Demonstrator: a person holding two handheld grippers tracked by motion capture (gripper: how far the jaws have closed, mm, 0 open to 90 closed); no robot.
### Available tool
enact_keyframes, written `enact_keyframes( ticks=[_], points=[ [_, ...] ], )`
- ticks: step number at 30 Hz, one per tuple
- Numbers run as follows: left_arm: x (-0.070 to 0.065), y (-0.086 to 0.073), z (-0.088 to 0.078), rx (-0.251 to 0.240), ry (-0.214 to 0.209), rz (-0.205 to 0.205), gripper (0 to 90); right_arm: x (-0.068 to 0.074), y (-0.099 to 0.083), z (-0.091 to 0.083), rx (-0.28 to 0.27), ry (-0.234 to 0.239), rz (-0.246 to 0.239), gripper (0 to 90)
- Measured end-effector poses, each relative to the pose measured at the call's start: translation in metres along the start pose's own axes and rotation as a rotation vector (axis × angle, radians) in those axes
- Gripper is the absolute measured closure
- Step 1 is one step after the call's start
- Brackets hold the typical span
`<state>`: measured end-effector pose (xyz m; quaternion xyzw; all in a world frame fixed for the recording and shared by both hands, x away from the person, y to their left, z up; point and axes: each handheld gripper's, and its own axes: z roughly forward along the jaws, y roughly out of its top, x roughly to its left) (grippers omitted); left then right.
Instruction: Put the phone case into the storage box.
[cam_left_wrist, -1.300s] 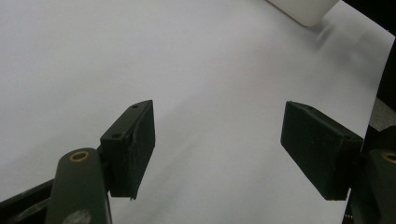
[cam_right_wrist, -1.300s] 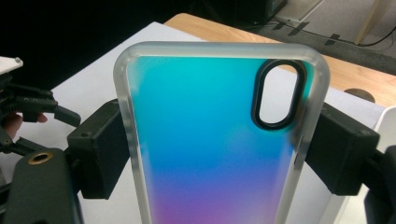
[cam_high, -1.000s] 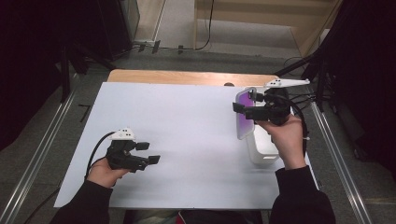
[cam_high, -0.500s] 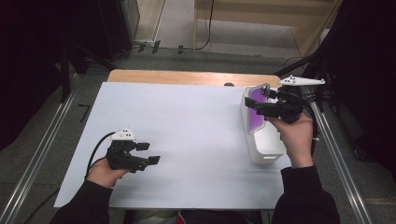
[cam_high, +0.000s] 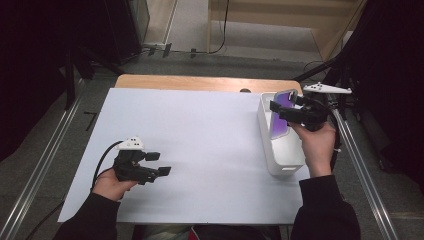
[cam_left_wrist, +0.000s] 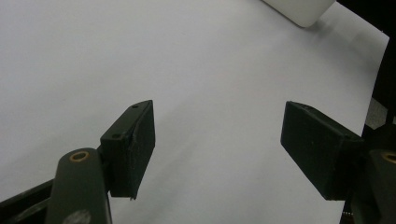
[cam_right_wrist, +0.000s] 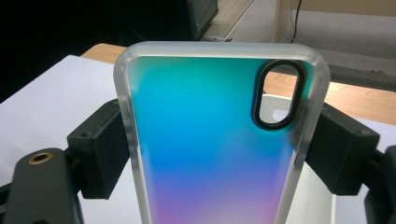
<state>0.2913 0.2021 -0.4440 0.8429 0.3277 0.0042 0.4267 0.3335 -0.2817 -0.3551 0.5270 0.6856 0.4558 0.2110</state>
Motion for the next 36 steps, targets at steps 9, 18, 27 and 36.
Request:
enact_keyframes(
  ticks=[9, 18, 27, 36],
  points=[
    [-0.001, -0.001, 0.000, 0.002, -0.007, 0.007, 25.8, -0.005, 0.005, 0.007, -0.012, -0.023, 0.003, 15.0],
    [0.000, -0.002, -0.003, 0.006, -0.006, 0.007, 25.8, -0.006, 0.019, 0.022, -0.015, -0.056, -0.017, 15.0],
    [0.000, -0.004, -0.006, -0.004, -0.008, 0.004, 25.8, -0.021, 0.029, 0.031, -0.012, -0.067, 0.002, 15.0],
    [0.001, -0.004, -0.006, -0.002, -0.003, 0.004, 25.8, -0.032, 0.034, 0.042, -0.003, -0.073, -0.027, 15.0]
  ],
)
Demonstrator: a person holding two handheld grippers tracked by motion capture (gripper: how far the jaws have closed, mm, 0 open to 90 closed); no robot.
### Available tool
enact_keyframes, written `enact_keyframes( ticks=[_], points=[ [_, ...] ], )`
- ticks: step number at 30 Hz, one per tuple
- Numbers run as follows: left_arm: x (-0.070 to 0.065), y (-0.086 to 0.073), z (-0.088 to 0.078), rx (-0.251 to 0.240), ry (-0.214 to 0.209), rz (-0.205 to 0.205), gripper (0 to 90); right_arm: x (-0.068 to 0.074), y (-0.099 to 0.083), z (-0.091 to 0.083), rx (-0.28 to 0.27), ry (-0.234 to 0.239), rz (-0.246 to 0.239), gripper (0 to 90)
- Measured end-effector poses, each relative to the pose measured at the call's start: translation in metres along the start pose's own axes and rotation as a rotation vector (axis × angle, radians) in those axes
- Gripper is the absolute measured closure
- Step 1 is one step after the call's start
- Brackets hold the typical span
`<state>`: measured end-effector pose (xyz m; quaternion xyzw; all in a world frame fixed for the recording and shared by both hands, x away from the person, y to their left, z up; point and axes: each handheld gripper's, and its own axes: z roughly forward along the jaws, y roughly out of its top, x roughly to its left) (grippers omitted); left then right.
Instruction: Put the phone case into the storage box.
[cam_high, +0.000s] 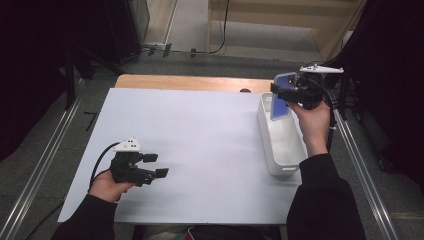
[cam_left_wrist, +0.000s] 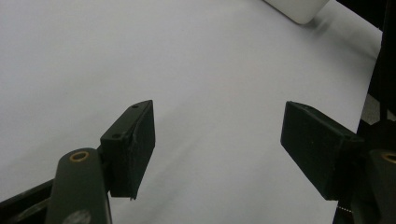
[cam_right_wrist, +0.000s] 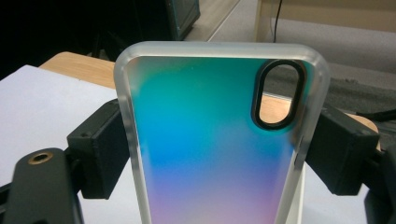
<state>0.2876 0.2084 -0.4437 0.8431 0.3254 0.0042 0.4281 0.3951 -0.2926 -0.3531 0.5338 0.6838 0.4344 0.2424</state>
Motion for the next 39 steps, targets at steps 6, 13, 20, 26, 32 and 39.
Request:
enact_keyframes(
  ticks=[6, 13, 20, 26, 32, 39],
  points=[
    [0.000, 0.000, 0.001, 0.000, 0.000, -0.001, 25.8, -0.009, 0.009, 0.004, -0.007, -0.003, 0.031, 15.0],
    [0.001, 0.000, 0.001, 0.007, -0.002, -0.002, 25.8, -0.009, 0.018, 0.012, 0.006, -0.020, 0.030, 15.0],
    [0.001, 0.001, 0.003, 0.008, -0.006, 0.003, 25.8, -0.007, 0.032, 0.020, -0.005, -0.054, 0.016, 15.0],
    [0.001, 0.001, 0.003, 0.010, -0.010, 0.001, 25.8, -0.013, 0.039, 0.032, -0.013, -0.080, 0.043, 15.0],
    [0.000, 0.002, 0.005, 0.011, -0.011, 0.005, 25.8, -0.018, 0.041, 0.043, -0.007, -0.090, 0.064, 15.0],
    [0.000, 0.002, 0.006, 0.010, -0.017, 0.007, 25.8, -0.023, 0.039, 0.055, -0.006, -0.112, 0.093, 15.0]
  ],
)
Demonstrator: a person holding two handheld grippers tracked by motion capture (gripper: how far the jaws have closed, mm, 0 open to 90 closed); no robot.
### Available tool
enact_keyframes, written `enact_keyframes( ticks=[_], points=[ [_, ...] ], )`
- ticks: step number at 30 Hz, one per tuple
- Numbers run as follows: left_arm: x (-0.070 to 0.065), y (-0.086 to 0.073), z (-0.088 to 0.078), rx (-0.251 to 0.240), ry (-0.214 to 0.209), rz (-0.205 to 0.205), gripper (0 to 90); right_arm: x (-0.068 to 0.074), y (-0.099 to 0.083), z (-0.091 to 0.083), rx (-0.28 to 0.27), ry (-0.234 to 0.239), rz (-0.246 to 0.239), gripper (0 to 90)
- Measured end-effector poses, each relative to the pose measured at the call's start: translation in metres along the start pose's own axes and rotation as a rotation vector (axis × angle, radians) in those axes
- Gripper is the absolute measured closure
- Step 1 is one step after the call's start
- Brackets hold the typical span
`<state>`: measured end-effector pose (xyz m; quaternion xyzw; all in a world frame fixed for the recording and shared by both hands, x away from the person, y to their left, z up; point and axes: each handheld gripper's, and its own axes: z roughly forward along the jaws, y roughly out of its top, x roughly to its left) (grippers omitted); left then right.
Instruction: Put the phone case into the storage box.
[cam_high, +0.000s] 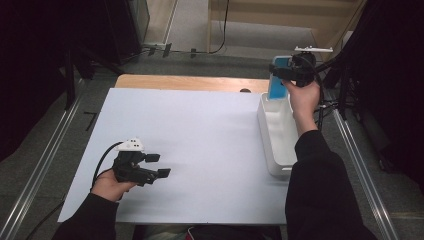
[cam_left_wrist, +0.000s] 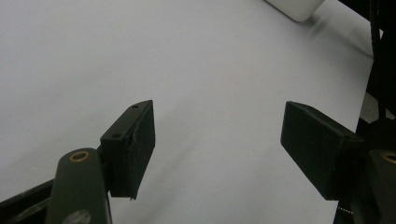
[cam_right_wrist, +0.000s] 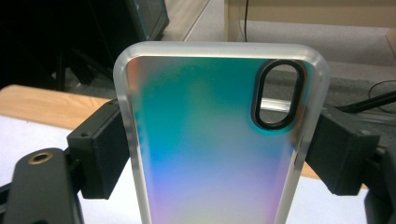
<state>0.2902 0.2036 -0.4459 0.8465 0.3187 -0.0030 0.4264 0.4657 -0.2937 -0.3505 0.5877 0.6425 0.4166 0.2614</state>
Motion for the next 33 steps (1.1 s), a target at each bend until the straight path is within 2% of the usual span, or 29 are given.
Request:
enact_keyframes(
  ticks=[8, 16, 21, 29, 33],
  points=[
    [0.000, 0.000, 0.000, -0.001, -0.001, 0.000, 25.8, -0.002, -0.006, 0.009, -0.018, -0.019, 0.041, 15.0],
    [0.000, 0.000, 0.001, 0.006, -0.006, 0.004, 25.8, -0.001, -0.013, 0.015, -0.034, -0.041, 0.050, 14.9],
    [0.000, 0.001, 0.002, 0.002, -0.006, 0.004, 25.8, -0.001, -0.018, 0.019, -0.026, -0.057, 0.044, 14.9],
    [0.000, 0.002, 0.003, 0.001, -0.009, 0.011, 25.8, -0.004, -0.030, 0.022, -0.033, -0.046, 0.076, 14.9],
    [0.000, 0.002, 0.004, 0.008, -0.007, 0.013, 25.8, -0.004, -0.037, 0.024, -0.027, -0.050, 0.066, 14.9]
  ],
)
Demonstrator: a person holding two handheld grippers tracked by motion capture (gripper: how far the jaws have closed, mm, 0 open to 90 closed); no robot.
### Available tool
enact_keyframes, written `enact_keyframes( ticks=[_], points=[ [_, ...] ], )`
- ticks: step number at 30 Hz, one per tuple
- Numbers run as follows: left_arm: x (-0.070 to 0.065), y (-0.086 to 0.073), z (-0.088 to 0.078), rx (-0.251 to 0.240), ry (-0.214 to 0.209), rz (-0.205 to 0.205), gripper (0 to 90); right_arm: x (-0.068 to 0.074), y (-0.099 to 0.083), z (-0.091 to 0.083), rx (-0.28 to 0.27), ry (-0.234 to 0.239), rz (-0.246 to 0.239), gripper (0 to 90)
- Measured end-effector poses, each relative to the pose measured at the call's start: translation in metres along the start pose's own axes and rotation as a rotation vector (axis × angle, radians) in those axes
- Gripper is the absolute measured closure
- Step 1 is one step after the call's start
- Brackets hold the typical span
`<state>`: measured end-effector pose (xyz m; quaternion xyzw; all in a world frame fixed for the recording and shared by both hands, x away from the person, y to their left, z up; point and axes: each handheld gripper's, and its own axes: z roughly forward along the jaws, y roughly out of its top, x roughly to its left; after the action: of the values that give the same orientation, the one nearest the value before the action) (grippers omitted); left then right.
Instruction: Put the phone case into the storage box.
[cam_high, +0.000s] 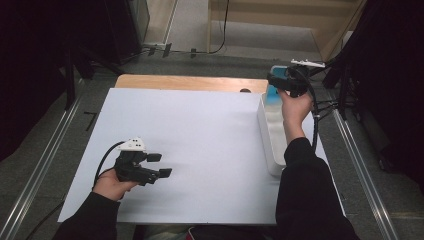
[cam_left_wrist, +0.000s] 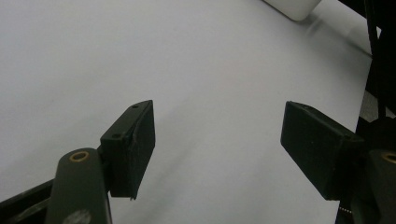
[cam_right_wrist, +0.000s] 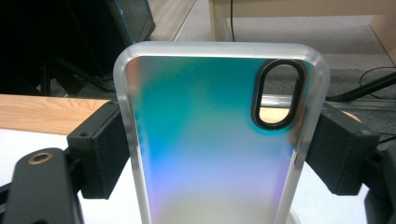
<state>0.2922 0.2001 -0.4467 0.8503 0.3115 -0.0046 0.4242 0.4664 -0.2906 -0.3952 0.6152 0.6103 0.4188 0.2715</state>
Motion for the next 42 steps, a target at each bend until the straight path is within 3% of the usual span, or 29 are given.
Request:
enact_keyframes(
  ticks=[19, 28, 42],
  points=[
    [0.001, 0.000, 0.002, 0.008, -0.006, 0.004, 25.8, -0.003, -0.018, 0.006, 0.022, 0.002, -0.008, 14.9],
    [0.001, 0.000, 0.001, 0.007, -0.006, 0.004, 25.8, -0.002, -0.025, 0.010, 0.043, -0.018, -0.036, 14.9],
    [0.000, 0.000, 0.002, 0.007, 0.000, 0.010, 25.9, -0.004, -0.037, 0.015, 0.072, -0.026, -0.023, 14.9]
  ],
)
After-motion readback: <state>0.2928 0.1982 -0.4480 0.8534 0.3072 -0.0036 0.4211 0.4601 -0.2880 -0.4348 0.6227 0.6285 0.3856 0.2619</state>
